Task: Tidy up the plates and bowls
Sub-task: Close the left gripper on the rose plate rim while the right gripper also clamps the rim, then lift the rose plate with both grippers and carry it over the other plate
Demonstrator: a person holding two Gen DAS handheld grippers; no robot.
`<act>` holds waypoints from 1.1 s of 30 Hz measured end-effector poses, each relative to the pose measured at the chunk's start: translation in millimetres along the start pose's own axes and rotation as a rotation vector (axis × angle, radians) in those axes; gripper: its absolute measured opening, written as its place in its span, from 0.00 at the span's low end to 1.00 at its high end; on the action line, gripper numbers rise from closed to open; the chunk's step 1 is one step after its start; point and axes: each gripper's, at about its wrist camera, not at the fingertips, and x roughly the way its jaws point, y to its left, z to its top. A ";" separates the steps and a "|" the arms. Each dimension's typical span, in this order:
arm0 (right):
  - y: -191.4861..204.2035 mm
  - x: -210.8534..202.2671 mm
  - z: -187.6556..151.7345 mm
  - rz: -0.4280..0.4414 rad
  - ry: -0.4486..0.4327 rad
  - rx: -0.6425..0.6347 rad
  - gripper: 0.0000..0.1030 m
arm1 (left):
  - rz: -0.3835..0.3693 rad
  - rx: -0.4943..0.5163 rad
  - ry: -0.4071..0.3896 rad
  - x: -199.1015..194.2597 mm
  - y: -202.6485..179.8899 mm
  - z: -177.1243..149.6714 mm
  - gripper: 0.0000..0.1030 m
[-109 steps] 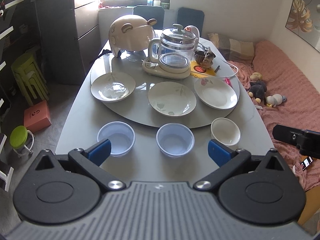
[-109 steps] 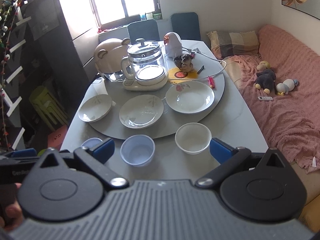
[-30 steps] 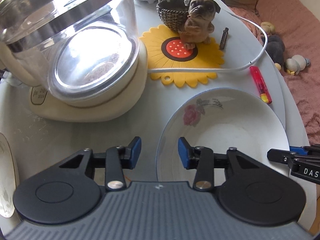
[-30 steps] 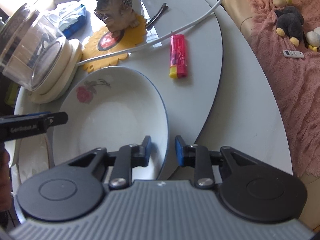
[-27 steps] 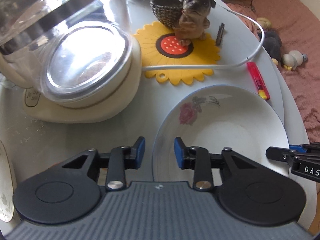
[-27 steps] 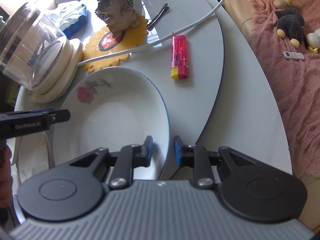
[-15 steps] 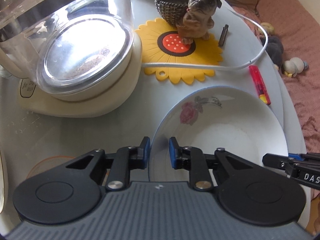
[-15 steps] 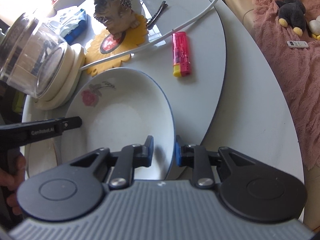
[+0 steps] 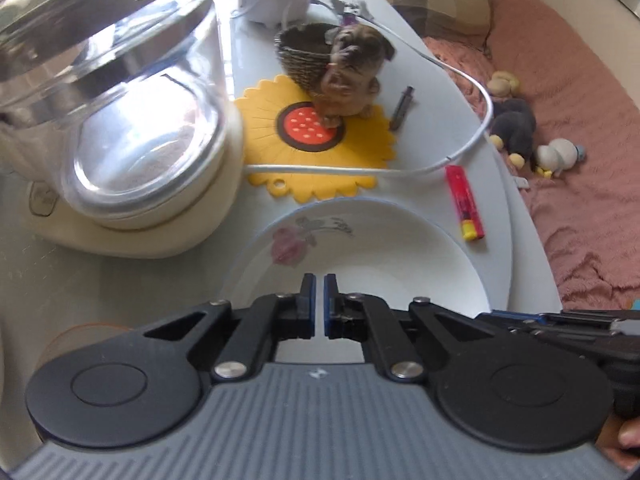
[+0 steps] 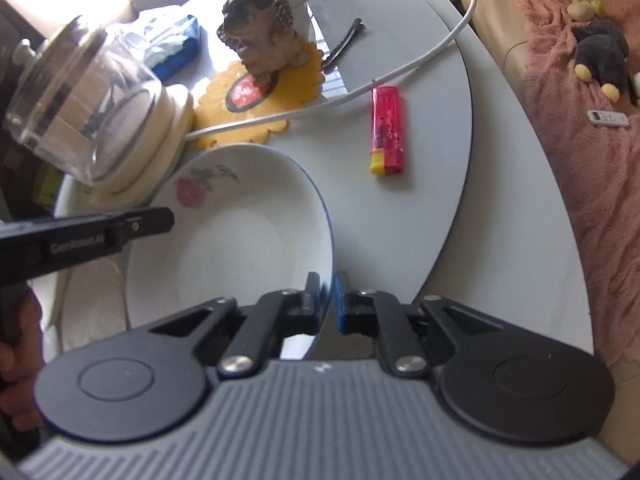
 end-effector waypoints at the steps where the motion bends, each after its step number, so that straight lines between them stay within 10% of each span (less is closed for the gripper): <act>1: -3.6 -0.2 2.4 0.010 0.000 0.018 0.08 | 0.011 -0.006 -0.002 -1.1 4.4 -0.1 0.04; 11: -14.5 5.0 18.3 0.043 0.020 0.018 0.07 | -0.088 -0.103 0.070 15.2 61.7 10.4 0.06; 33: -30.8 13.6 18.5 0.043 0.015 0.021 0.12 | -0.222 -0.086 0.195 53.4 52.1 -5.6 0.16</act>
